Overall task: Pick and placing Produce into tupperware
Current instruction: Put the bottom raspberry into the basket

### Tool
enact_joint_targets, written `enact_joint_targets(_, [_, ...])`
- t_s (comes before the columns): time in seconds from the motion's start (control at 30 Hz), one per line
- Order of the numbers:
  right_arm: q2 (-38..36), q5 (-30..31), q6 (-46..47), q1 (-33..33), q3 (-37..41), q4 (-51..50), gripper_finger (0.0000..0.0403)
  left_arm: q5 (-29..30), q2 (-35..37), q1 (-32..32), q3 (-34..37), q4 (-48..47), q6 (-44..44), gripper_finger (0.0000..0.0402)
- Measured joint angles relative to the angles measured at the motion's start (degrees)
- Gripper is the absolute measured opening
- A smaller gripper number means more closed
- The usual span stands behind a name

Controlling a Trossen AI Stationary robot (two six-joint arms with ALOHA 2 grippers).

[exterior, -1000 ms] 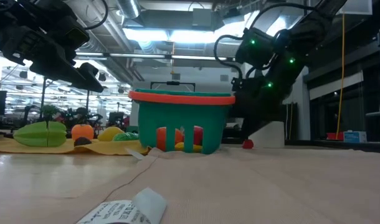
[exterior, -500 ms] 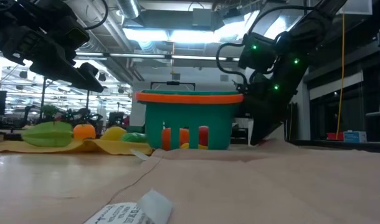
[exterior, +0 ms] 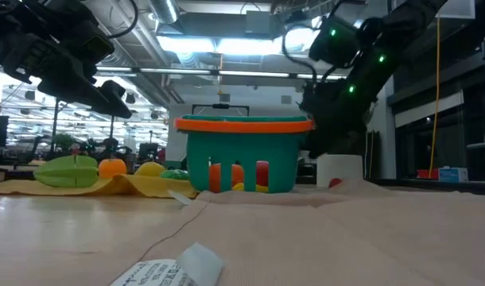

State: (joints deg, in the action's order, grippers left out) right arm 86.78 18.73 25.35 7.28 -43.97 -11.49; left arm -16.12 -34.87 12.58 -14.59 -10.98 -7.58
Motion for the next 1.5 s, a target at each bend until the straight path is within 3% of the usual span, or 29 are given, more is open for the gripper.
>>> enact_joint_targets(0.1, [-3.77,-2.35,1.71,-0.52,-0.02,-3.95,0.0,0.0,0.02,-0.02,0.0,-0.13,0.2,0.0261])
enact_joint_targets(0.3, [-7.6,-1.34,8.03,-4.34,0.11,-18.74,0.0,0.0,0.0,-0.01,0.0,-0.16,1.09,0.0261])
enact_joint_targets(0.37, [-7.58,0.59,9.5,-6.34,0.66,-19.44,0.0,0.0,0.01,-0.01,0.0,-0.15,1.07,0.0261])
enact_joint_targets(0.53, [-7.42,2.62,8.65,-9.75,4.28,-11.55,0.0001,0.0,0.0,-0.02,0.0,-0.14,1.06,0.0261])
enact_joint_targets(0.9, [-7.42,4.69,10.23,-10.09,17.31,11.29,0.0005,0.0,0.01,-0.02,0.0,-0.15,1.03,0.0261])
enact_joint_targets(1.27, [-7.08,3.38,9.94,-8.36,17.57,9.16,0.0004,0.37,0.01,-0.01,0.0,-0.14,0.99,0.0261])
enact_joint_targets(1.5, [-1.88,1.26,8.63,-6.74,17.52,12.93,0.0003,0.46,0.0,-0.02,0.0,-0.13,0.97,0.0261])
